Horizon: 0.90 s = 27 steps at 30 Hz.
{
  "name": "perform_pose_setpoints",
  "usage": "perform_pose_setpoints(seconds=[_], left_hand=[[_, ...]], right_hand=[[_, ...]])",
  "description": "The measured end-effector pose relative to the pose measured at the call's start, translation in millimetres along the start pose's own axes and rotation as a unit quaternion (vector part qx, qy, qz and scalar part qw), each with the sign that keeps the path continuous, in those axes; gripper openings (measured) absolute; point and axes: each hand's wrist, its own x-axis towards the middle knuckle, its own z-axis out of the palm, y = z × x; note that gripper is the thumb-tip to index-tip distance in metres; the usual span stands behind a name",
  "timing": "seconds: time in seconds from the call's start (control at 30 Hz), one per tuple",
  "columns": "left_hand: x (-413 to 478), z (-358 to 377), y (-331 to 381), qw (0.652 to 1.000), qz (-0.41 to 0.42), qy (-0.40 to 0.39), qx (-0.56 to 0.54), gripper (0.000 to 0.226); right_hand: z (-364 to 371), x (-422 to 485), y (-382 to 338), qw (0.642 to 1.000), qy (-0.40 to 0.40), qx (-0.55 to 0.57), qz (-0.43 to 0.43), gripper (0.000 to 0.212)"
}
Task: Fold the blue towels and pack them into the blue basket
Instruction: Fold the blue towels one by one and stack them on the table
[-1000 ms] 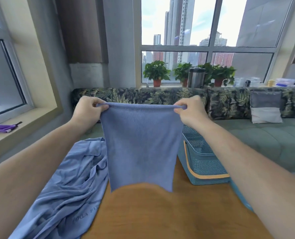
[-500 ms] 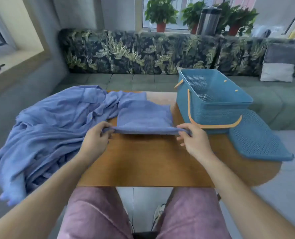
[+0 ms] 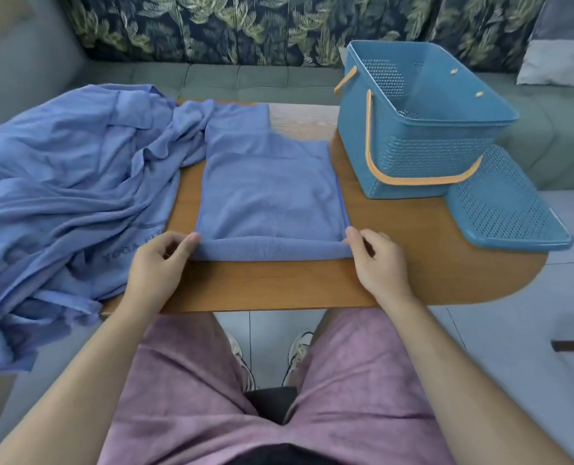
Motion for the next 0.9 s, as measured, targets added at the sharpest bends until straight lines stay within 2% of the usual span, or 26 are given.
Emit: perform_pose_setpoints(seconds=[0.07, 0.1, 0.2, 0.23, 0.3, 0.37, 0.47, 0.73, 0.83, 0.9], left_hand=[[-4, 0, 2, 1.000, -0.002, 0.002, -0.004, 0.031], [-4, 2, 5, 1.000, 0.021, 0.002, 0.024, 0.030], [12, 20, 16, 0.976, 0.165, -0.001, 0.143, 0.017], [22, 31, 20, 0.965, 0.195, -0.013, 0.173, 0.022], [44, 52, 26, 0.951, 0.189, -0.060, 0.235, 0.047], [55, 72, 29, 0.935, 0.161, -0.121, 0.292, 0.064], [52, 86, 19, 0.911, 0.148, -0.174, 0.344, 0.075], [-9, 64, 15, 0.912, 0.169, -0.131, 0.351, 0.073], [16, 72, 24, 0.921, 0.178, -0.121, 0.324, 0.069], [51, 82, 32, 0.922, 0.186, -0.134, 0.312, 0.070]], right_hand=[[1, 2, 2, 0.998, 0.022, -0.052, -0.033, 0.055], [3, 4, -2, 0.994, 0.038, -0.087, -0.054, 0.055], [19, 18, -29, 0.974, 0.054, -0.173, -0.135, 0.030], [29, 26, -39, 0.970, 0.020, -0.199, -0.139, 0.025], [49, 41, -55, 0.953, -0.105, -0.259, -0.114, 0.049], [65, 52, -59, 0.928, -0.204, -0.299, -0.087, 0.064], [73, 47, -47, 0.905, -0.265, -0.330, -0.050, 0.071], [54, -12, -64, 0.908, -0.253, -0.331, -0.042, 0.072], [63, 22, -66, 0.931, -0.223, -0.283, -0.061, 0.064], [74, 59, -66, 0.934, -0.217, -0.274, -0.074, 0.060]])
